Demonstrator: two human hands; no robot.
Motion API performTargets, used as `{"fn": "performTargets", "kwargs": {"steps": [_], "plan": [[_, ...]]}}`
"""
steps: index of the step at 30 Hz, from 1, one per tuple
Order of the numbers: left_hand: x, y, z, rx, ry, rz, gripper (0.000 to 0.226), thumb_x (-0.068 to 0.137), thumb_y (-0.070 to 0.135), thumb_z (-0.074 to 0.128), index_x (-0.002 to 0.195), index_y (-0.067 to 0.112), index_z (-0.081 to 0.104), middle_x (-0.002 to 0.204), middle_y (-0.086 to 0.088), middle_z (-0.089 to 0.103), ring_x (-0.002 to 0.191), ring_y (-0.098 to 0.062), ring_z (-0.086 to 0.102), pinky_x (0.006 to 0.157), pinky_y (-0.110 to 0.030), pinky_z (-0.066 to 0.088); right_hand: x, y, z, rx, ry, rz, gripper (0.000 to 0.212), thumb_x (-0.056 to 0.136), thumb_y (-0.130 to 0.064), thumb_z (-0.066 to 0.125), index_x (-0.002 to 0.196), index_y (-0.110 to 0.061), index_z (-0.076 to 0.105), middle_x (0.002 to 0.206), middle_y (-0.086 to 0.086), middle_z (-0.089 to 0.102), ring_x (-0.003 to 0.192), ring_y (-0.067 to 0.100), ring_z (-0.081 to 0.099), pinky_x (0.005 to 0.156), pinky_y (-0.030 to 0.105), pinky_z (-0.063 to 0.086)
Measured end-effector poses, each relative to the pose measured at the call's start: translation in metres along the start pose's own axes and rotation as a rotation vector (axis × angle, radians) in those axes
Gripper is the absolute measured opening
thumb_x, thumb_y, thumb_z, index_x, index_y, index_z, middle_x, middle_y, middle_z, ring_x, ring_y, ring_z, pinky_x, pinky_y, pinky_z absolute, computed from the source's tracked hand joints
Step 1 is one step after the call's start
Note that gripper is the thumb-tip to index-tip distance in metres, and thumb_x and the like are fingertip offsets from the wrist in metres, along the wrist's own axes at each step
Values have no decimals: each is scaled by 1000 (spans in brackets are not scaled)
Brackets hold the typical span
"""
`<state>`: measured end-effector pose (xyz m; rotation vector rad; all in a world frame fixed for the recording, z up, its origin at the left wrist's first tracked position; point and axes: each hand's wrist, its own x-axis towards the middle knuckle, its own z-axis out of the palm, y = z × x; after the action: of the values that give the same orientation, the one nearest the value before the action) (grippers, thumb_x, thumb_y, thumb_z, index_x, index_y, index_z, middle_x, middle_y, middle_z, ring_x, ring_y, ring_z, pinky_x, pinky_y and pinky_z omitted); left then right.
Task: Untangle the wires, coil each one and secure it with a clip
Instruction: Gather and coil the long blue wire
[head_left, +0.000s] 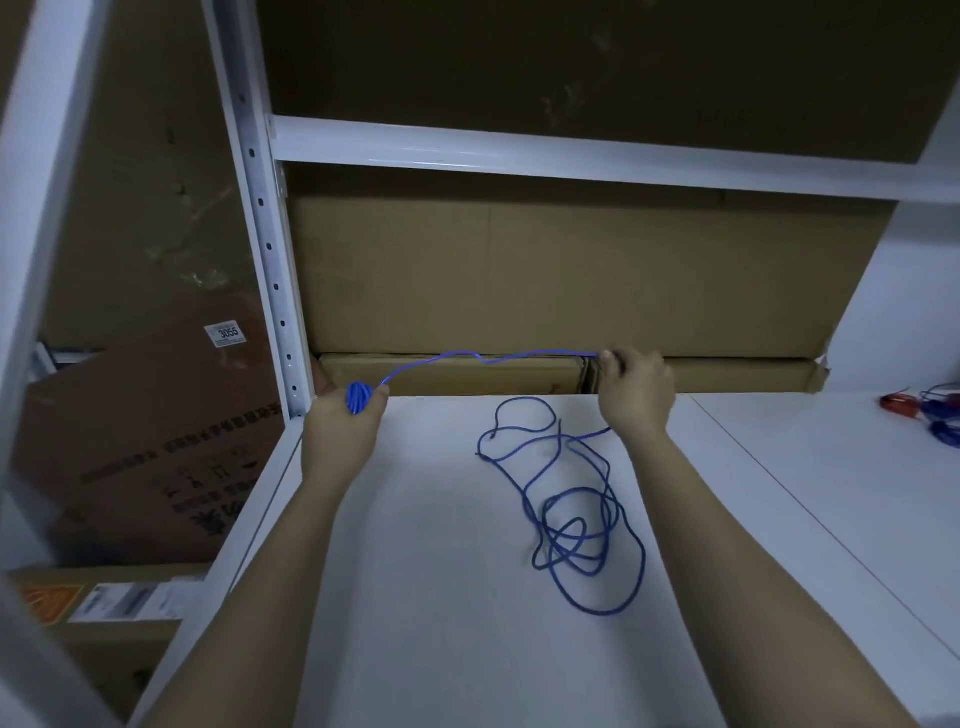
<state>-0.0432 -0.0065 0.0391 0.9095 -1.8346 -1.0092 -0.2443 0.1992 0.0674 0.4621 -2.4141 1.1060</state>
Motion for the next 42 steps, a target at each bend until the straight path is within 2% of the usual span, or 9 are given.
{"fn": "performTargets", "kwargs": {"steps": [3, 6, 11, 18, 25, 31, 34, 38, 42], "plan": [[-4, 10, 4, -4, -71, 47, 43, 89, 28, 64, 68, -8, 51, 61, -22, 47, 57, -26, 42, 56, -33, 32, -9, -14, 3, -349, -143, -238, 44, 94, -13, 47, 138, -21, 48, 135, 14, 44, 122, 35, 36, 98, 42, 28], [-10, 26, 12, -2, -116, 95, 43, 88, 23, 64, 58, 6, 39, 53, -7, 37, 51, -22, 33, 54, -31, 27, -30, -43, 4, -225, -170, -698, 57, 83, -8, 54, 139, -14, 46, 141, 14, 44, 126, 36, 40, 102, 45, 30], [-17, 52, 17, -126, -196, 167, 39, 89, 22, 65, 62, 4, 42, 56, -9, 35, 51, -16, 30, 49, -27, 25, -61, -73, 16, 300, -773, -339, 61, 95, -18, 49, 150, -19, 23, 130, 0, 51, 104, 15, 50, 87, 25, 38], [-2, 65, -2, -426, -154, 4, 37, 90, 22, 64, 58, 13, 49, 45, 3, 40, 43, -11, 33, 48, -24, 29, -59, -51, 25, 728, -486, -4, 24, 100, -24, 47, 82, -20, 62, 56, -9, 42, 47, 5, 37, 51, 23, 34], [-25, 57, -6, -542, -814, -4, 36, 86, 41, 58, 70, 9, 48, 42, 5, 29, 41, -10, 25, 46, -19, 27, -31, -82, 4, 563, -41, -190, 22, 99, -36, 47, 90, -25, 63, 55, -9, 46, 56, 9, 41, 59, 30, 35], [-22, 69, -9, -978, -773, 22, 22, 95, 22, 44, 83, 5, 50, 48, 7, 38, 47, -7, 36, 52, -16, 37, -52, -74, 13, -70, -632, -505, 31, 103, -32, 35, 114, -18, 60, 102, 12, 67, 94, 33, 58, 68, 34, 37], [-11, 66, -7, -1163, -565, -53, 15, 99, 8, 36, 92, 5, 49, 64, 5, 49, 66, -10, 47, 75, -21, 42, -83, -60, 20, -27, -788, -566, 32, 104, -37, 29, 122, -20, 49, 88, 10, 61, 87, 30, 58, 72, 37, 44], [-2, 46, 5, -591, -277, 78, 8, 98, 13, 50, 92, 9, 49, 79, 2, 52, 75, -6, 51, 79, -21, 39, -105, -49, 22, 125, -835, -457, 24, 104, -29, 34, 114, -23, 55, 70, -6, 53, 62, 6, 51, 57, 23, 38], [-9, 26, 19, -75, -427, 301, 24, 100, 21, 46, 99, -3, 44, 82, -4, 53, 71, -2, 54, 71, -16, 44, -106, -55, 12, 272, -807, -440, 17, 98, -28, 51, 94, -19, 65, 67, -5, 55, 56, 3, 45, 56, 17, 35]]}}
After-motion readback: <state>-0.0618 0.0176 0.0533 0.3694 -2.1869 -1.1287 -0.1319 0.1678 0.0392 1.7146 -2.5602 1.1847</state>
